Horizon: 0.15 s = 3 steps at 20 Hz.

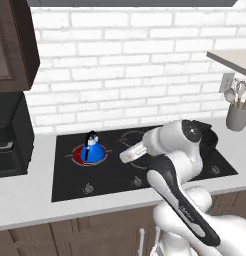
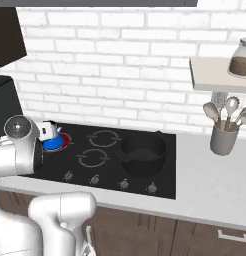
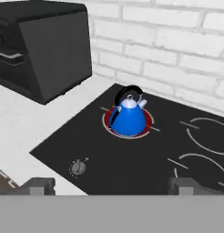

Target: Pick the kettle from the counter and place it on a stove burner. Then turn the burner on.

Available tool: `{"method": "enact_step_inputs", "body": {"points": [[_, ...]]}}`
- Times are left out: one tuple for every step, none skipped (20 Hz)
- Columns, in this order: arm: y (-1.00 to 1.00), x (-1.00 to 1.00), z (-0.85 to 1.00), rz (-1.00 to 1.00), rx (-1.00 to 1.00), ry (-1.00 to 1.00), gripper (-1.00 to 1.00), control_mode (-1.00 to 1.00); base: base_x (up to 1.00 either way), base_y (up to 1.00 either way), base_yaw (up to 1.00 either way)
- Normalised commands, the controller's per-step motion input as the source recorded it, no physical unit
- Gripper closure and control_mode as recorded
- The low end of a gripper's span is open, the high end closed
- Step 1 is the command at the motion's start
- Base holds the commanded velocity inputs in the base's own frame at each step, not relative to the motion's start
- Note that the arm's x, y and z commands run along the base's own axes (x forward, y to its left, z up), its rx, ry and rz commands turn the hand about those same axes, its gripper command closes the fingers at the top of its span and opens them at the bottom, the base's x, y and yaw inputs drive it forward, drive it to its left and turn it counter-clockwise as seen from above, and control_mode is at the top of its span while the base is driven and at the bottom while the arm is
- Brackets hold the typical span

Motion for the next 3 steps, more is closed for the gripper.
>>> {"method": "enact_step_inputs", "body": {"points": [[-1.0,-0.92,0.7,0.0,0.32,-0.51,-1.0,-1.0,0.0,0.0,0.0],[-1.0,-1.0,0.64,0.0,0.32,-0.61,-1.0,-1.0,0.0,0.0,0.0],[-1.0,-0.87,0.66,-0.04,0.39,-0.63,-1.0,-1.0,0.0,0.0,0.0]]}}
